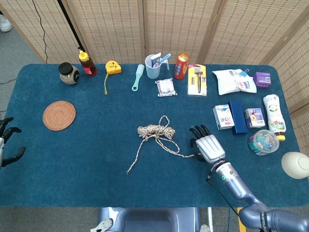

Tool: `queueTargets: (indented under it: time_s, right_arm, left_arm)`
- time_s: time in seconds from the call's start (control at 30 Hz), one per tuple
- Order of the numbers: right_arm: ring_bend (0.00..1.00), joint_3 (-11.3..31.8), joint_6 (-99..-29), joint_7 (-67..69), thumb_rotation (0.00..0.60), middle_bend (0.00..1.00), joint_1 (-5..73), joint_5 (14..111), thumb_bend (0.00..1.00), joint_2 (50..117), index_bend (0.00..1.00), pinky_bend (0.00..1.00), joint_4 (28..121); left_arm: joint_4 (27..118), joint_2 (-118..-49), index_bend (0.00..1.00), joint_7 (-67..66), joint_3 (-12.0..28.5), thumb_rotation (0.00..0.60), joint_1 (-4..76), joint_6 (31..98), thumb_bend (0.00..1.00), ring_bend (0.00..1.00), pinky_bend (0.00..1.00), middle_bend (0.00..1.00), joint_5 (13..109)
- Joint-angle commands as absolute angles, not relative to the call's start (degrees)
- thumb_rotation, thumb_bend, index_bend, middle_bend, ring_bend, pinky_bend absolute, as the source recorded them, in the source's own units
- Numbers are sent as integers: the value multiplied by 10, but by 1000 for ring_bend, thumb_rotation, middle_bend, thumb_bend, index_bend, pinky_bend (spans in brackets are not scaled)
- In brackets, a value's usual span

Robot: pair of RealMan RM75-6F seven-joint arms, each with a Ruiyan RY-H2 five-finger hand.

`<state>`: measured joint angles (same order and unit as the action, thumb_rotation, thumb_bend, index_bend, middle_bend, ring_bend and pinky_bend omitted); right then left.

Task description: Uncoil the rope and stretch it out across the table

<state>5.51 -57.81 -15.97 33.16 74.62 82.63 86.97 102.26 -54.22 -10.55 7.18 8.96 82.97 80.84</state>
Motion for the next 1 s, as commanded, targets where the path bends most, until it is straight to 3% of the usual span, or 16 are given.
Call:
queueTargets:
  time_s: [0.03, 1.0]
  right_arm:
    - [22, 50, -583, -155, 600, 109, 327, 750, 381, 834, 448, 0, 857]
    - [23, 34, -585, -125, 600, 148, 313, 770, 382, 874, 488, 0, 786]
  left_arm:
    - [1025, -543, 358, -108, 71, 520, 90, 829, 255, 156, 156, 168, 808]
    - [1034, -549, 358, -121, 63, 521, 91, 830, 255, 156, 156, 168, 802]
